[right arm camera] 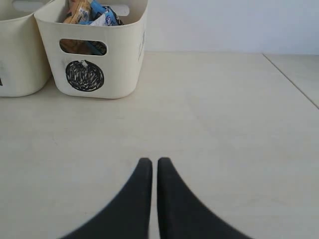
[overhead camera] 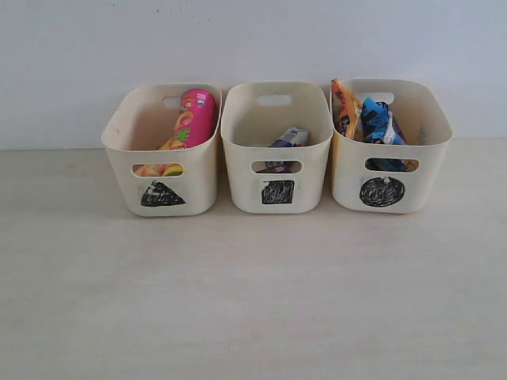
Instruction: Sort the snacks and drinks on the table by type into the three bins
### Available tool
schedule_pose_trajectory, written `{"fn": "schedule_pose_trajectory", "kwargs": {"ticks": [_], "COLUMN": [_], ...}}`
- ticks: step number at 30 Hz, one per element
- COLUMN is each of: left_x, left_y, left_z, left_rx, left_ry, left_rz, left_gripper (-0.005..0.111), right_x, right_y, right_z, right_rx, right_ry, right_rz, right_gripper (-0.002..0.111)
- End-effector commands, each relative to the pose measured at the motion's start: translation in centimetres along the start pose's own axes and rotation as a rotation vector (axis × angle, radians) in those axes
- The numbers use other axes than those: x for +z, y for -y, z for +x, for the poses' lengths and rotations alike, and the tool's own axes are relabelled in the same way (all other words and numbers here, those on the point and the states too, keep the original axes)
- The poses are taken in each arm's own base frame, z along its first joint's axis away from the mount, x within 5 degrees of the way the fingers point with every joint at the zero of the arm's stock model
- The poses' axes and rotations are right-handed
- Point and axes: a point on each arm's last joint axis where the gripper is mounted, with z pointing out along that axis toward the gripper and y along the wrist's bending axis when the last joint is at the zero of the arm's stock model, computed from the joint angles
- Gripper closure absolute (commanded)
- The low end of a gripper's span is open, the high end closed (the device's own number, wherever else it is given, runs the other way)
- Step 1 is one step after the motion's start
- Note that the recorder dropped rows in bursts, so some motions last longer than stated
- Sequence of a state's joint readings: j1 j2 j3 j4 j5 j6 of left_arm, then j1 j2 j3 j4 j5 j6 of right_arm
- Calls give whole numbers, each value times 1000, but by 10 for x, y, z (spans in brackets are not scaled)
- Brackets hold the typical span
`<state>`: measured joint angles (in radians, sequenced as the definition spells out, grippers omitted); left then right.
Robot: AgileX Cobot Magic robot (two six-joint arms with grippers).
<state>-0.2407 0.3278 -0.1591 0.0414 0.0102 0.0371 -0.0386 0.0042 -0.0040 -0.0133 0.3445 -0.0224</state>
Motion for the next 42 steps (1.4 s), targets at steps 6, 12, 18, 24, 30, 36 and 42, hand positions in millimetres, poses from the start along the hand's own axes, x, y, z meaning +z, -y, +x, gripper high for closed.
{"fn": "schedule_pose_trajectory", "kwargs": {"ticks": [6, 12, 18, 24, 30, 36, 42], "left_x": [-19, -22, -25, -29, -29, -29, -29], "left_y": [-8, -11, -10, -9, -8, -8, -8], "left_z": [30, 40, 42, 54, 61, 61, 61], "left_rx": [-65, -101, -102, -115, -112, -156, -156], "left_ry": [78, 67, 63, -47, -123, -126, -126], "left_rz": [-157, -224, -228, -230, -228, -229, -229], "left_gripper": [103, 103, 103, 103, 103, 103, 103], "right_x": [0, 0, 0, 0, 0, 0, 0], "right_y": [0, 0, 0, 0, 0, 0, 0], "right_z": [0, 0, 0, 0, 0, 0, 0], "right_rx": [0, 0, 0, 0, 0, 0, 0], "right_ry": [12, 12, 12, 12, 12, 12, 12], "right_rz": [0, 0, 0, 0, 0, 0, 0], "right_gripper": [107, 107, 107, 107, 107, 107, 107]}}
